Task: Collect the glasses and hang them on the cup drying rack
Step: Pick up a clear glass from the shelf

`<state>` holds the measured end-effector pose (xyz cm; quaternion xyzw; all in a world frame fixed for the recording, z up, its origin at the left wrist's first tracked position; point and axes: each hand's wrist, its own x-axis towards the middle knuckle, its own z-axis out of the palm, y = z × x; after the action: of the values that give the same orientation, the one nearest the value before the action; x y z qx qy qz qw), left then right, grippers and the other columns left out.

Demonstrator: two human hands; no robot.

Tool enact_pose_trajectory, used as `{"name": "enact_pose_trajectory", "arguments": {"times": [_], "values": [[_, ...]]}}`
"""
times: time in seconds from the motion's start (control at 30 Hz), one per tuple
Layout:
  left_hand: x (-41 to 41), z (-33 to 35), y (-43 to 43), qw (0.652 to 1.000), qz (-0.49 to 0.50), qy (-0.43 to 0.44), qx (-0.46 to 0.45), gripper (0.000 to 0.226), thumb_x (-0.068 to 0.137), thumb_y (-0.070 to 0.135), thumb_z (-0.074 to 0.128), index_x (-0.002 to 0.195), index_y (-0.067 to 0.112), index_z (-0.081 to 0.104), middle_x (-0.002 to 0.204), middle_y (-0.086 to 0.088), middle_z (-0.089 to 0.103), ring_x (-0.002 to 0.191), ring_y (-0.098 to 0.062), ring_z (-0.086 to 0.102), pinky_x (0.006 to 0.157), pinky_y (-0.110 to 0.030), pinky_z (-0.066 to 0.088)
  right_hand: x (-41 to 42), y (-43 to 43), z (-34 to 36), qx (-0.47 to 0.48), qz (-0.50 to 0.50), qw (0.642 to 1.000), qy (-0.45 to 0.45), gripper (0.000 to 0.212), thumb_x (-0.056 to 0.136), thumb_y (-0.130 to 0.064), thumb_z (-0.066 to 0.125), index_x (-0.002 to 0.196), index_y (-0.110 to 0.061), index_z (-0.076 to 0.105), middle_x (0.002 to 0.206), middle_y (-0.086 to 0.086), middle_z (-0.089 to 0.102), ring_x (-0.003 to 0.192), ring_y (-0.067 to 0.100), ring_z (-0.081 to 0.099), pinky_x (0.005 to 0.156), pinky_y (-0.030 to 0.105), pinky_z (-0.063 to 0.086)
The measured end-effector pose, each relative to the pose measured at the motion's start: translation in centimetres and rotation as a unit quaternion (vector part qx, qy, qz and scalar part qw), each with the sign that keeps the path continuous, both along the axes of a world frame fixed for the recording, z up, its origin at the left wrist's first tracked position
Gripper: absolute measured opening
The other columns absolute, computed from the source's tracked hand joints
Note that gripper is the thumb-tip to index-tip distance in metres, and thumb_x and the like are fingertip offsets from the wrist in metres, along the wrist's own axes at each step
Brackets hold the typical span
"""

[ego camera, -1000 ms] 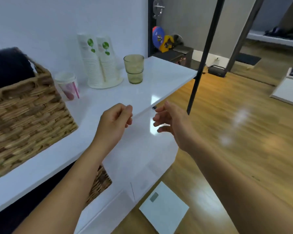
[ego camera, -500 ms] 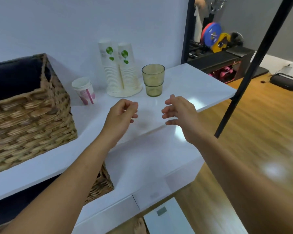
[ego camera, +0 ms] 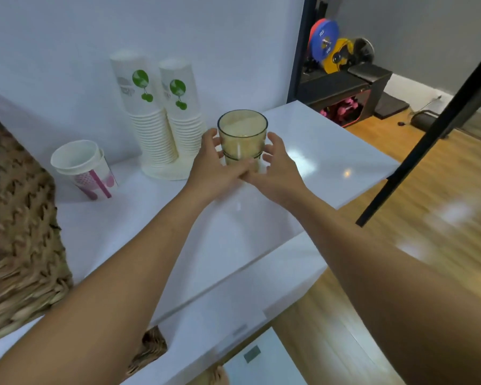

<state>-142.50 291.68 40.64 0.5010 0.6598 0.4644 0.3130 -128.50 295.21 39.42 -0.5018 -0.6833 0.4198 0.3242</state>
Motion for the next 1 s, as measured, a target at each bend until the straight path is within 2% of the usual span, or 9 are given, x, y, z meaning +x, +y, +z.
{"name": "enact_pose_trajectory", "arguments": {"times": [0.07, 0.17, 0.27, 0.4, 0.53, 0.6, 0.7, 0.8, 1.0], "values": [[0.4, -0.3, 1.1, 1.000, -0.002, -0.005, 0.014, 0.089, 0.072, 0.034, 0.083, 0.141, 0.025, 0.029, 0.130, 0.008, 0.051, 0.117, -0.012, 0.055, 0.091, -0.029, 0.053, -1.1, 0.7, -0.6, 0.011, -0.005, 1.000, -0.001, 0.089, 0.071, -0.033, 0.080, 0.145, -0.026, 0.030, 0.129, -0.007, 0.057, 0.114, 0.014, 0.059, 0.091, 0.031, 0.053], [0.8, -0.5, 2.0, 1.000, 0.006, 0.002, 0.030, 0.078, 0.070, 0.034, 0.084, 0.131, 0.026, 0.036, 0.115, 0.011, 0.056, 0.106, -0.009, 0.057, 0.078, -0.015, 0.048, -2.0, 1.3, -0.9, 0.035, -0.044, 0.998, -0.016, 0.070, 0.075, -0.028, 0.072, 0.136, -0.023, 0.038, 0.113, -0.008, 0.062, 0.101, 0.016, 0.063, 0.081, 0.029, 0.053], [0.7, -0.9, 2.3, 0.999, 0.019, 0.005, 0.036, 0.075, 0.066, 0.038, 0.086, 0.124, 0.027, 0.040, 0.105, 0.016, 0.058, 0.101, -0.006, 0.060, 0.083, -0.023, 0.052, -2.1, 1.4, -1.4, 0.054, -0.062, 0.996, -0.021, 0.059, 0.076, -0.025, 0.067, 0.130, -0.023, 0.043, 0.107, -0.008, 0.063, 0.095, 0.017, 0.062, 0.078, 0.029, 0.051], [1.2, -0.5, 1.8, 0.999, 0.022, 0.020, 0.027, 0.069, 0.068, 0.039, 0.085, 0.119, 0.027, 0.040, 0.098, 0.020, 0.055, 0.095, -0.005, 0.059, 0.078, -0.019, 0.050, -1.8, 1.4, -1.3, 0.058, -0.066, 0.996, -0.019, 0.054, 0.076, -0.025, 0.067, 0.125, -0.026, 0.046, 0.104, -0.009, 0.064, 0.091, 0.014, 0.062, 0.065, 0.017, 0.044], [2.2, 0.7, -0.2, 0.998, 0.048, 0.031, 0.031, 0.070, 0.066, 0.039, 0.086, 0.119, 0.025, 0.041, 0.105, 0.013, 0.056, 0.101, -0.011, 0.059, 0.082, -0.025, 0.053, -1.1, -0.2, -0.4, 0.056, -0.040, 0.997, 0.024, 0.044, 0.076, -0.023, 0.066, 0.116, -0.032, 0.049, 0.096, -0.014, 0.066, 0.086, 0.007, 0.064, 0.065, 0.018, 0.045], [2.6, 1.4, -2.1, 0.995, 0.067, 0.053, 0.047, 0.073, 0.063, 0.043, 0.087, 0.118, 0.025, 0.042, 0.109, 0.010, 0.059, 0.104, -0.011, 0.060, 0.087, -0.033, 0.055, -0.4, -2.0, 0.0, 0.073, -0.011, 0.995, 0.065, 0.047, 0.073, -0.024, 0.069, 0.114, -0.035, 0.050, 0.096, -0.017, 0.067, 0.086, -0.002, 0.064, 0.068, 0.017, 0.048], [3.6, 2.3, -6.5, 0.991, 0.110, 0.033, 0.066, 0.072, 0.059, 0.046, 0.088, 0.114, 0.031, 0.043, 0.107, 0.018, 0.061, 0.102, -0.004, 0.062, 0.088, -0.035, 0.056, 0.5, -5.1, 0.6, 0.087, 0.052, 0.988, 0.119, 0.063, 0.065, -0.037, 0.072, 0.124, -0.033, 0.051, 0.108, -0.018, 0.067, 0.092, -0.003, 0.064, 0.075, 0.016, 0.053], [4.7, 2.7, -11.4, 0.981, 0.176, 0.016, 0.081, 0.070, 0.056, 0.047, 0.086, 0.111, 0.036, 0.044, 0.106, 0.019, 0.064, 0.103, -0.005, 0.064, 0.089, -0.037, 0.056, 0.8, -8.6, 1.1, 0.100, 0.119, 0.979, 0.135, 0.074, 0.063, -0.039, 0.074, 0.132, -0.031, 0.049, 0.113, -0.019, 0.066, 0.096, -0.004, 0.062, 0.080, 0.017, 0.052], [5.1, 4.3, -23.5, 0.955, 0.276, 0.016, 0.111, 0.071, 0.058, 0.044, 0.087, 0.119, 0.038, 0.050, 0.110, 0.018, 0.066, 0.102, 0.002, 0.064, 0.092, -0.030, 0.054, -1.1, -17.5, 1.9, 0.094, 0.245, 0.948, 0.181, 0.078, 0.063, -0.031, 0.081, 0.134, -0.027, 0.047, 0.112, -0.014, 0.066, 0.095, 0.001, 0.065, 0.082, 0.027, 0.056]]}}
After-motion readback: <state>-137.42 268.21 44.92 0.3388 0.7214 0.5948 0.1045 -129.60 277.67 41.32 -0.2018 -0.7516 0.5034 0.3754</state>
